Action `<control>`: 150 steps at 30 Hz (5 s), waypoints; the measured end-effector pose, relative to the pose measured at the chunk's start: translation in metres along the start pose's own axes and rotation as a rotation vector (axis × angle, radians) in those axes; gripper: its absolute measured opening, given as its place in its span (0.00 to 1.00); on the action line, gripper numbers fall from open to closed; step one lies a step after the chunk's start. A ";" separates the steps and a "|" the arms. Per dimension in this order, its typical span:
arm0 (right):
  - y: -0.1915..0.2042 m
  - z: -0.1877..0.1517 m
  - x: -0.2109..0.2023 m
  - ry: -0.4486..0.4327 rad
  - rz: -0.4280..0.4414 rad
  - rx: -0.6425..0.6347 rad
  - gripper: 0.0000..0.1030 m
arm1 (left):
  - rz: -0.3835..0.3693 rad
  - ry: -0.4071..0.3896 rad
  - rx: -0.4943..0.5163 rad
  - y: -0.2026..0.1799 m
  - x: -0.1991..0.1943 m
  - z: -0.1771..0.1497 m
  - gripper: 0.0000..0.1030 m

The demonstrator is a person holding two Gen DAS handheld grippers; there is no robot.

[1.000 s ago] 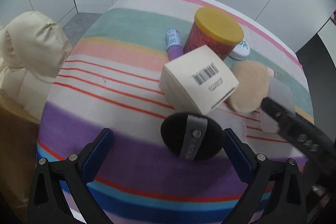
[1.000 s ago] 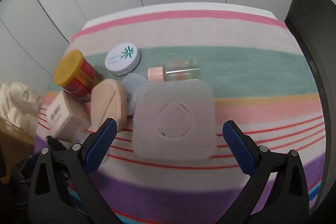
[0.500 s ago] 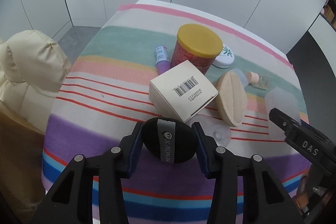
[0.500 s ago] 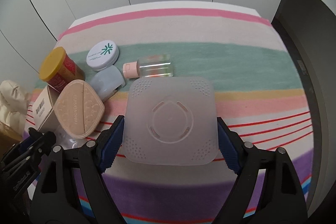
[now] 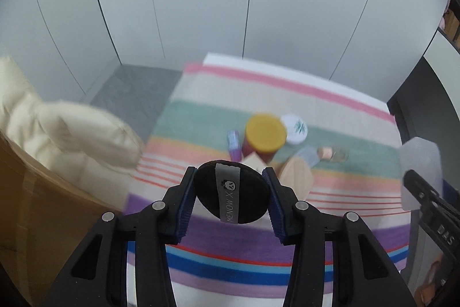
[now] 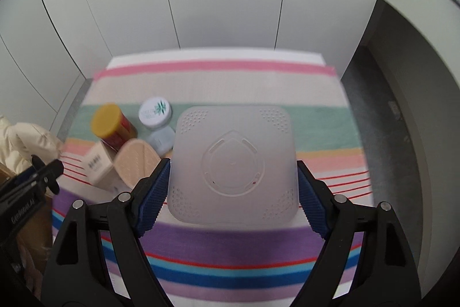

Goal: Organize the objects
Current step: 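Lift the black puff and translucent case and carry both toward the cardboard box, then open the left tool over the box while the right tool releases the case inside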

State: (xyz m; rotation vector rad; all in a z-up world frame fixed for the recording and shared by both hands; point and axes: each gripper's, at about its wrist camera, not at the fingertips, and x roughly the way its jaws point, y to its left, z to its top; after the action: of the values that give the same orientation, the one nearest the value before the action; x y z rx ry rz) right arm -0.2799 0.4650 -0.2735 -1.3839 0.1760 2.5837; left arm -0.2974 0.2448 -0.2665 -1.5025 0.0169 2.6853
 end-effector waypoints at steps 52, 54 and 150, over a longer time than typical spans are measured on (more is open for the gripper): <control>0.002 -0.040 -0.358 -0.239 0.056 -0.037 0.82 | -0.030 -0.209 0.119 0.064 -0.338 -0.065 0.45; -0.002 -0.062 -0.356 -0.211 0.083 -0.031 0.82 | -0.016 -0.215 0.118 0.067 -0.339 -0.087 0.45; 0.385 -0.101 -0.150 0.031 0.424 -0.500 0.96 | 0.284 -0.068 -0.340 0.374 -0.172 -0.080 0.83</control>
State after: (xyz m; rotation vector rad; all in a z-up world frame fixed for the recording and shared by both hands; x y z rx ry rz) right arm -0.2077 0.0515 -0.2016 -1.7016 -0.2148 3.1043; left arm -0.1630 -0.1409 -0.1698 -1.5992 -0.2621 3.0918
